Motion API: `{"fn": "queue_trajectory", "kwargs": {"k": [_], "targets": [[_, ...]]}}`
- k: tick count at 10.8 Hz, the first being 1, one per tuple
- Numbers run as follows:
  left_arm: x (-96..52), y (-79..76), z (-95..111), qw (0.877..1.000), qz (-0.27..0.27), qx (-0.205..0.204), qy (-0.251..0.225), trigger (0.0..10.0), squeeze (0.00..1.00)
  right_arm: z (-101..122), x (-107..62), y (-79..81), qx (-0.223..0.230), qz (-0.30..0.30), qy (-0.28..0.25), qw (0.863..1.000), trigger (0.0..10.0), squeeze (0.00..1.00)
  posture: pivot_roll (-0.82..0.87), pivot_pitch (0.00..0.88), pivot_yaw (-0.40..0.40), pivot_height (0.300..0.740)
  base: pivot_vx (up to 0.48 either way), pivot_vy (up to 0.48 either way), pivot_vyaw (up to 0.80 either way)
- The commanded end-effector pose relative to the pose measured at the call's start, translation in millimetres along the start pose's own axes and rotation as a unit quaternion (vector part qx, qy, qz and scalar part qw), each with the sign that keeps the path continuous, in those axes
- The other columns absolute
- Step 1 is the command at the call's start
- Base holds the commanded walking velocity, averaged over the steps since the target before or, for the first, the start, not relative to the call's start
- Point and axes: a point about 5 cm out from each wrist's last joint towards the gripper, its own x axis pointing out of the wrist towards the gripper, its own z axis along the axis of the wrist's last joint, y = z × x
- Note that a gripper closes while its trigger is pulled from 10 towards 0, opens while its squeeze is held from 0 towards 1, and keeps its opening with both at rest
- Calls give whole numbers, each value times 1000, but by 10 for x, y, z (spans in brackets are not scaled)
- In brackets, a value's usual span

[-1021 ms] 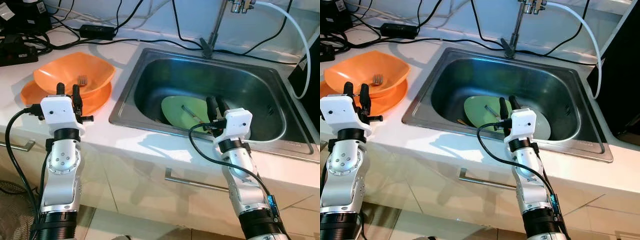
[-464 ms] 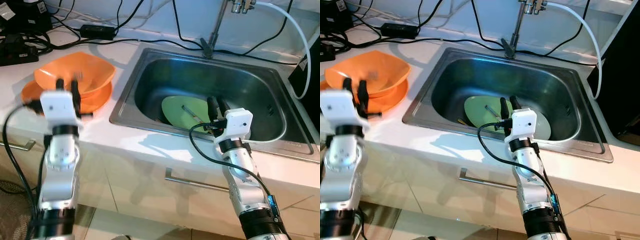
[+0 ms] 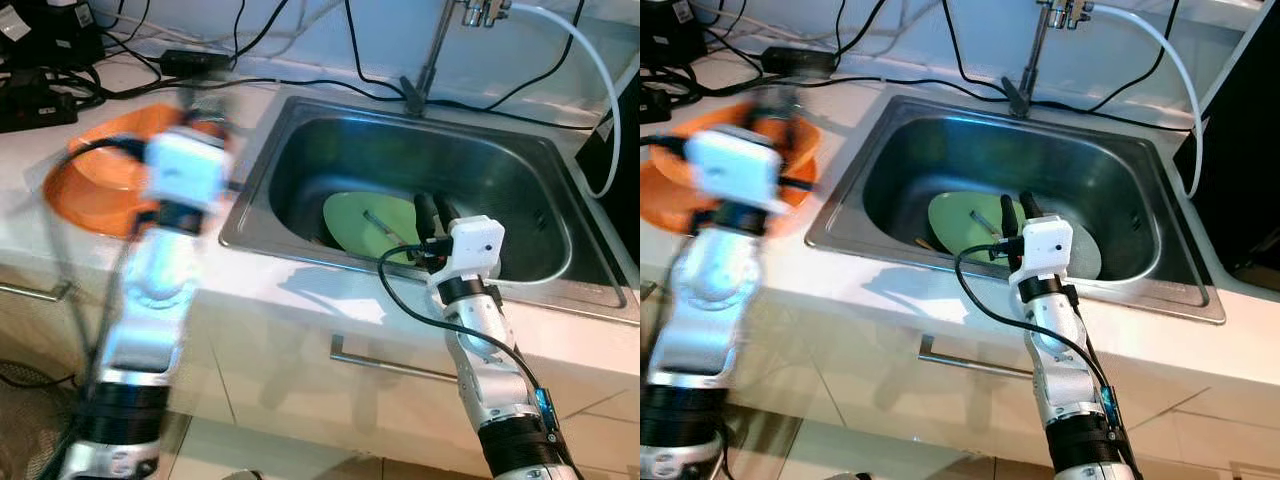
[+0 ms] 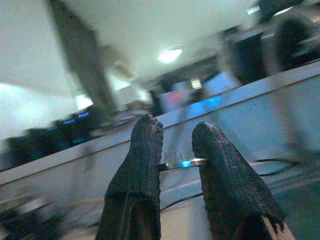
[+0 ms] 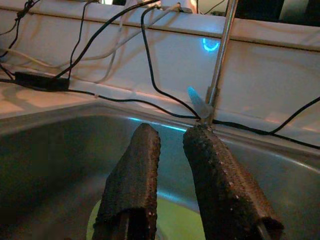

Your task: Kitchen organization

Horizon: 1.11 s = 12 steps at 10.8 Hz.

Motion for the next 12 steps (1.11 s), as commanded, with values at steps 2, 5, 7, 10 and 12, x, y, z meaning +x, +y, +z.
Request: {"fn": "queue_trajectory", "kwargs": {"k": [2, 5, 7, 10, 12], "targets": [[102, -335, 182, 995, -63, -67, -38, 10000, 0, -68, -26, -22, -9, -5, 16, 1000, 10000, 0, 148, 76, -54, 740, 0, 0, 0], [68, -549, 17, 980, -79, -185, 11, 10000, 0, -94, -29, -33, -14, -8, 20, 1000, 10000, 1000, 145, 56, -45, 740, 0, 0, 0], [4, -615, -81, 972, -89, -212, 40, 10000, 0, -60, 10, -24, -49, 16, 9, 999, 10000, 1000, 146, 46, -45, 740, 0, 0, 0], [-36, -635, -114, 966, -89, -235, 58, 10000, 0, 53, 128, 213, -140, 94, -30, 985, 10000, 0, 140, 69, -44, 740, 0, 0, 0], [-53, -671, -105, 963, -97, -242, 62, 10000, 0, 59, 134, 302, -141, 113, -37, 983, 10000, 0, 143, 77, -48, 740, 0, 0, 0]]}}
